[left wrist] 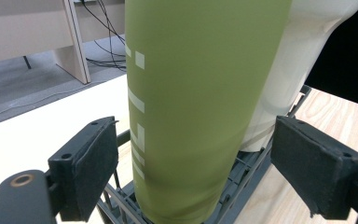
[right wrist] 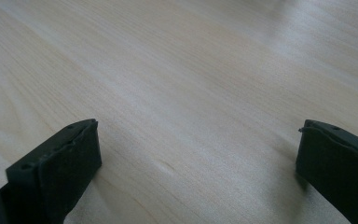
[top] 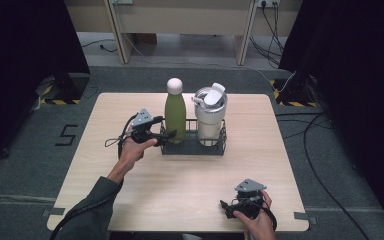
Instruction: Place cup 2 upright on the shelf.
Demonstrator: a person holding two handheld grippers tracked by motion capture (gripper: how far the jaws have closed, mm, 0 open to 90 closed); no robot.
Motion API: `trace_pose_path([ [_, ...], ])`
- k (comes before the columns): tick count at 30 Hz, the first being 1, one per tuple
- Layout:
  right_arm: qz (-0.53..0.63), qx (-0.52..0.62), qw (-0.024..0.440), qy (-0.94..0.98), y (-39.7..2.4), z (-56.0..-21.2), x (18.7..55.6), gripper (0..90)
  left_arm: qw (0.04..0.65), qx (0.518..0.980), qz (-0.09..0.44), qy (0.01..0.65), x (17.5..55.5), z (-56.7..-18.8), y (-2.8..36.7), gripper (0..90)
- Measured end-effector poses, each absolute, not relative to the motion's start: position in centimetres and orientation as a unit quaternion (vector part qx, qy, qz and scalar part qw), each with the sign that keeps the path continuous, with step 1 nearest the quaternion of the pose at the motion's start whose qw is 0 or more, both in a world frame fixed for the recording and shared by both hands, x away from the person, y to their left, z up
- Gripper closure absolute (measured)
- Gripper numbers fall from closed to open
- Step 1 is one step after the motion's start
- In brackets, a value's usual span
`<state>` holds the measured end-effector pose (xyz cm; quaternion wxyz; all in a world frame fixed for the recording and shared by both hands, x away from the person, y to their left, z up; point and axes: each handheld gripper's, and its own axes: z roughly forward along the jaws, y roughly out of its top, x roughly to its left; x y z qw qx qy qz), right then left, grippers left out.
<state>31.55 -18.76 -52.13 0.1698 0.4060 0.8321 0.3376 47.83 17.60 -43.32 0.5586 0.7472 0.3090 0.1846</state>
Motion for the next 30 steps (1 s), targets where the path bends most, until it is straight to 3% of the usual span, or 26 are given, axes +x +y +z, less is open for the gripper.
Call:
trace_pose_path([
  [30, 0.337, 0.406, 0.169, 0.832, -18.7, -52.1, 31.5, 0.3, 0.566, 0.742, 0.184, 0.310, 45.6, -42.8, 19.5, 14.9],
])
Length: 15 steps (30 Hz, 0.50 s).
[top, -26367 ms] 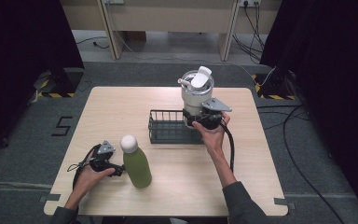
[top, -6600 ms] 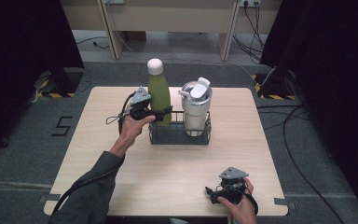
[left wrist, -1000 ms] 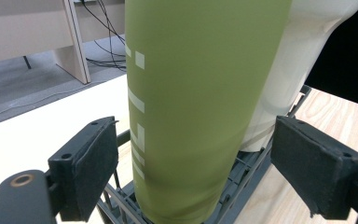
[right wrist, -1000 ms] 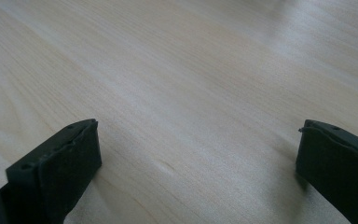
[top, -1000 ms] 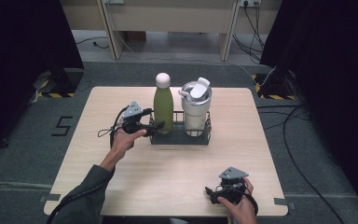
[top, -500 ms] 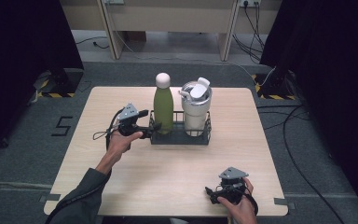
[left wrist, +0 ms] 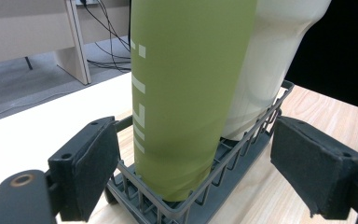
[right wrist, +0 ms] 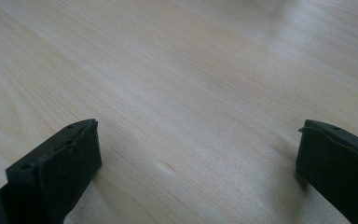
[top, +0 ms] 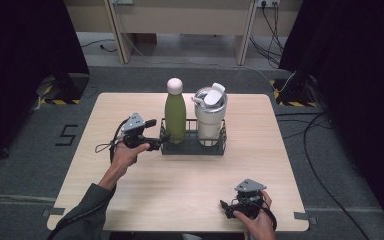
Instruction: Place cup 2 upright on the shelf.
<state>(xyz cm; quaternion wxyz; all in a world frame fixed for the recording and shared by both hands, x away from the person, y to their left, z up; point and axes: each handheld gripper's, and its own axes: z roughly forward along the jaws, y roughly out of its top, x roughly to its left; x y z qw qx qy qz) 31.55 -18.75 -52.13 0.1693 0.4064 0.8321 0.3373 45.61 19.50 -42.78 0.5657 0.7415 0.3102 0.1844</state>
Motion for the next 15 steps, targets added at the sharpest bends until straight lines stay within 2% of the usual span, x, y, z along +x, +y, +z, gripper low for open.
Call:
trace_pose_path([
  [15, 0.337, 0.406, 0.170, 0.832, -18.7, -52.1, 31.6, 0.4, 0.564, 0.741, 0.180, 0.317, 44.0, -42.9, 20.9, 14.9],
])
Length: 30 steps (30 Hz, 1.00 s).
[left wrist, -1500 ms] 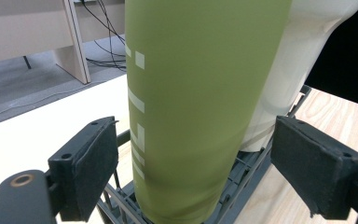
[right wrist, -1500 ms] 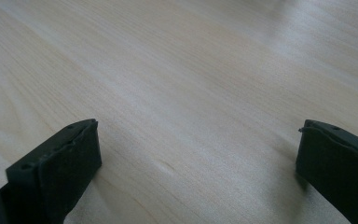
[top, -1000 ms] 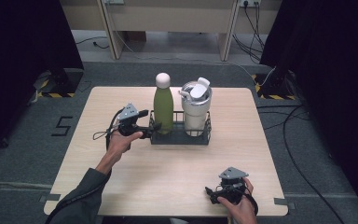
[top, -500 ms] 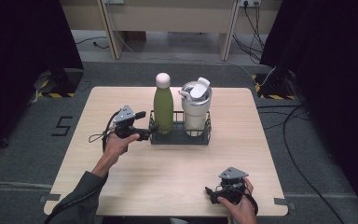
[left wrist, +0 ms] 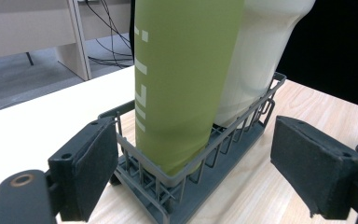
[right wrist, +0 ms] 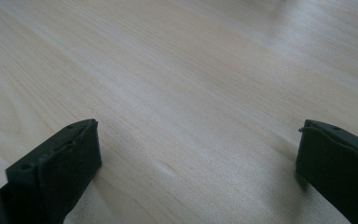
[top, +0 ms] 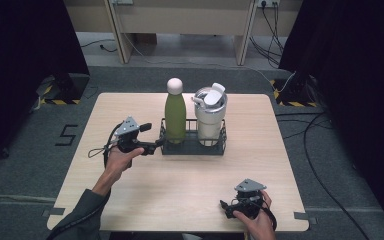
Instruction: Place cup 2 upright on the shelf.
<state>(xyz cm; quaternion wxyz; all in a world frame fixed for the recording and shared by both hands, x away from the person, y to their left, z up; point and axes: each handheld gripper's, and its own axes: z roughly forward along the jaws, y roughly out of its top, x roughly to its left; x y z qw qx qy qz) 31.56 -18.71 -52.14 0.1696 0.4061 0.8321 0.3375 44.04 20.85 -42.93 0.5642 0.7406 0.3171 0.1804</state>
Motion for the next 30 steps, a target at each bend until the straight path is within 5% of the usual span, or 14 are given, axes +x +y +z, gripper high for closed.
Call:
trace_pose_path([
  [30, 0.338, 0.407, 0.169, 0.831, -18.7, -52.2, 31.5, 0.3, 0.565, 0.744, 0.152, 0.323, 40.9, -44.7, 21.8, 14.9],
])
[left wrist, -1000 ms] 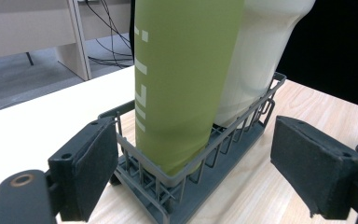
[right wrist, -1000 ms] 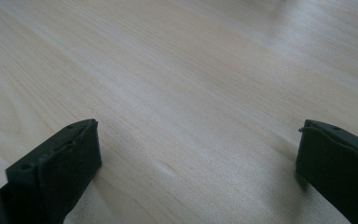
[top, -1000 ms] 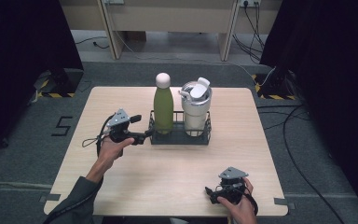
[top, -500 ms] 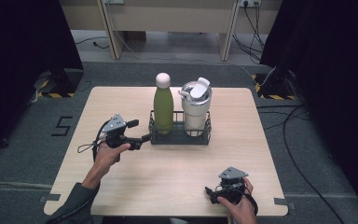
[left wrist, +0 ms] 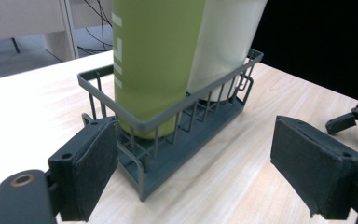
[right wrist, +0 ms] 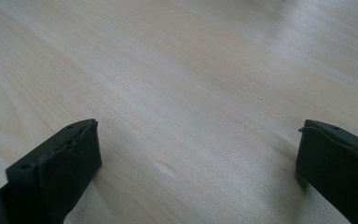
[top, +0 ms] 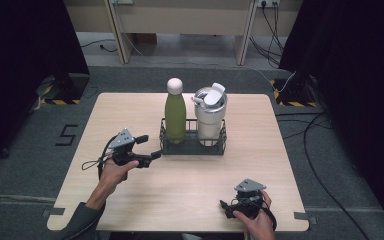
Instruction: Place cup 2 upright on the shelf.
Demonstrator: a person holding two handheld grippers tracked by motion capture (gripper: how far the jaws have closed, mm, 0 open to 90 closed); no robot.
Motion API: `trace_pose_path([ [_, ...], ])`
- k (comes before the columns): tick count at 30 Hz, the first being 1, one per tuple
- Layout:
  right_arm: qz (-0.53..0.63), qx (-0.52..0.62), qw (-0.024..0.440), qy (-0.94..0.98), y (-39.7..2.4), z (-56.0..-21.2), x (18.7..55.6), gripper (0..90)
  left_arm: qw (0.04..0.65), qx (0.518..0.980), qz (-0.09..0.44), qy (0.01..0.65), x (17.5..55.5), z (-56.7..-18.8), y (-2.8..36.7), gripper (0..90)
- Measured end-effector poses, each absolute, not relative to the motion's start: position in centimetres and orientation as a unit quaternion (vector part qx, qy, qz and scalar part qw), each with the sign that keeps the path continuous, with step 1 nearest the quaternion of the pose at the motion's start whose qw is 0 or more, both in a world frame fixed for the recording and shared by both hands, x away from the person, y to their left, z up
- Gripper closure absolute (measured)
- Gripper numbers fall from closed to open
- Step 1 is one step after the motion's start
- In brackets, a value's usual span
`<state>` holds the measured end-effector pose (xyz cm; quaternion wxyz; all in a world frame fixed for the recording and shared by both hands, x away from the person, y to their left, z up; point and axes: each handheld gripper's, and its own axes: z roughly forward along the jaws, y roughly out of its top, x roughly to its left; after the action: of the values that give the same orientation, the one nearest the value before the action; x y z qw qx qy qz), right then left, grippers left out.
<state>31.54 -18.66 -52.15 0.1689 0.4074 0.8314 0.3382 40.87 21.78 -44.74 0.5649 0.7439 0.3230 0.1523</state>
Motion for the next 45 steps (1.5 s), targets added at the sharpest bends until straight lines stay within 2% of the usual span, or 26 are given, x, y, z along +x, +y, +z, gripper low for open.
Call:
trace_pose_path([
  [45, 0.338, 0.407, 0.169, 0.832, -18.6, -52.2, 31.5, 0.4, 0.544, 0.775, 0.112, 0.303, 36.8, -47.7, 21.3, 14.9],
])
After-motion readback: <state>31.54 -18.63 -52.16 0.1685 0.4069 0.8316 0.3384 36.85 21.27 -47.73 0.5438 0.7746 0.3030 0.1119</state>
